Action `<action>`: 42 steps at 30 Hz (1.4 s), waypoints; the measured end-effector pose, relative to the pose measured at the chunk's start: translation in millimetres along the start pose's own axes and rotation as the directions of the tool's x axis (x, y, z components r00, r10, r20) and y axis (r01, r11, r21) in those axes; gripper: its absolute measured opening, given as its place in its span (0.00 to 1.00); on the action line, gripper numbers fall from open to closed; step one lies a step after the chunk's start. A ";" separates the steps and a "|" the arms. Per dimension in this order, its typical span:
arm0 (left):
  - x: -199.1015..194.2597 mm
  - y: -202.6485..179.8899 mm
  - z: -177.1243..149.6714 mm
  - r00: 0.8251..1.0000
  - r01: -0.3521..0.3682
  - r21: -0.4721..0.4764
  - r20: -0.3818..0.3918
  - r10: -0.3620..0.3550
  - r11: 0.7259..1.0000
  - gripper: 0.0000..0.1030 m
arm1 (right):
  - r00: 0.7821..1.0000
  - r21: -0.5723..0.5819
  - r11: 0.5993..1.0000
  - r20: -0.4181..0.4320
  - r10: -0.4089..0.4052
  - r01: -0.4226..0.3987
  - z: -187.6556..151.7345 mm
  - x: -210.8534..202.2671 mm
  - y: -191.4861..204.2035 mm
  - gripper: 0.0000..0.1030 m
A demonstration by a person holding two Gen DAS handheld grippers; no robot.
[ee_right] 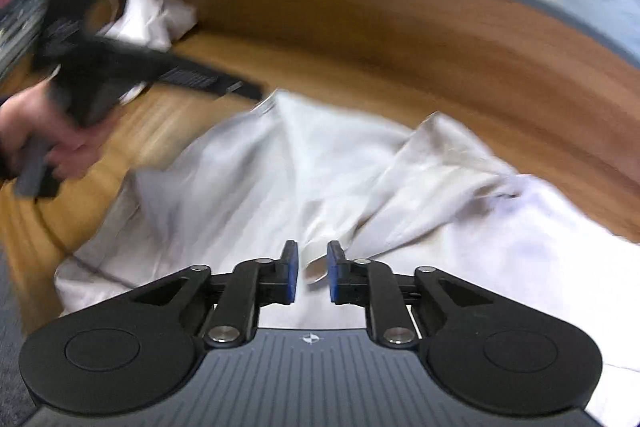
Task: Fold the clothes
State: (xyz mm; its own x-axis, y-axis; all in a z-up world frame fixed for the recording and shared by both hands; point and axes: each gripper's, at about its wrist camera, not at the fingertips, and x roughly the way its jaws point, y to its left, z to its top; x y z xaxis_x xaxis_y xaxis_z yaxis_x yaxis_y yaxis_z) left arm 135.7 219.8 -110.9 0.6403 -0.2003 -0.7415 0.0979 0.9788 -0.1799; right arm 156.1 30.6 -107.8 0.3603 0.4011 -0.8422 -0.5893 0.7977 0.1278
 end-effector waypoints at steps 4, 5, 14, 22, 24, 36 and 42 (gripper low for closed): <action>-13.6 -36.9 -7.4 0.998 0.058 0.096 -0.016 -0.057 0.994 0.51 | 0.994 0.050 0.994 0.046 -0.099 0.097 18.1 -3.2 -23.5 0.18; -14.9 -45.3 -12.4 0.997 0.076 0.110 -0.027 -0.073 0.991 0.55 | 0.992 0.057 0.992 0.049 -0.113 0.110 22.4 -1.8 -29.9 0.18; 16.2 -115.2 -39.5 0.983 0.153 0.241 -0.138 -0.122 0.958 0.63 | 0.989 -0.076 0.986 0.025 -0.144 0.146 58.8 27.2 -59.3 0.33; 45.7 -137.1 -50.3 0.984 0.084 0.337 -0.175 -0.025 0.938 0.31 | 0.987 -0.305 0.944 -0.054 -0.152 0.128 77.3 56.2 -74.6 0.33; 48.2 -136.0 -48.8 0.982 0.075 0.334 -0.188 -0.011 0.940 0.15 | 0.986 -0.316 0.941 -0.068 -0.150 0.121 72.6 53.2 -77.4 0.20; -29.5 -150.7 -46.3 0.997 -0.053 0.426 -0.027 0.072 0.903 0.05 | 0.989 -0.302 0.942 0.053 -0.136 0.145 -8.1 -19.6 -58.0 0.03; -56.2 -175.4 -86.7 0.993 -0.096 0.507 -0.013 0.118 0.857 0.05 | 0.990 -0.304 0.942 0.050 -0.134 0.143 -71.9 -50.9 -29.5 0.03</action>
State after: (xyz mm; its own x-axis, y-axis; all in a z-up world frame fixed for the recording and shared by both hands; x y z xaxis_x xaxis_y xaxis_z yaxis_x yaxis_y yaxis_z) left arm 16.5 55.6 -93.8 0.6376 -0.0836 -0.7658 0.4090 0.8792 0.2445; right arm 103.2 -45.7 -106.3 0.4718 0.3132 -0.8242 -0.7236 0.6717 -0.1589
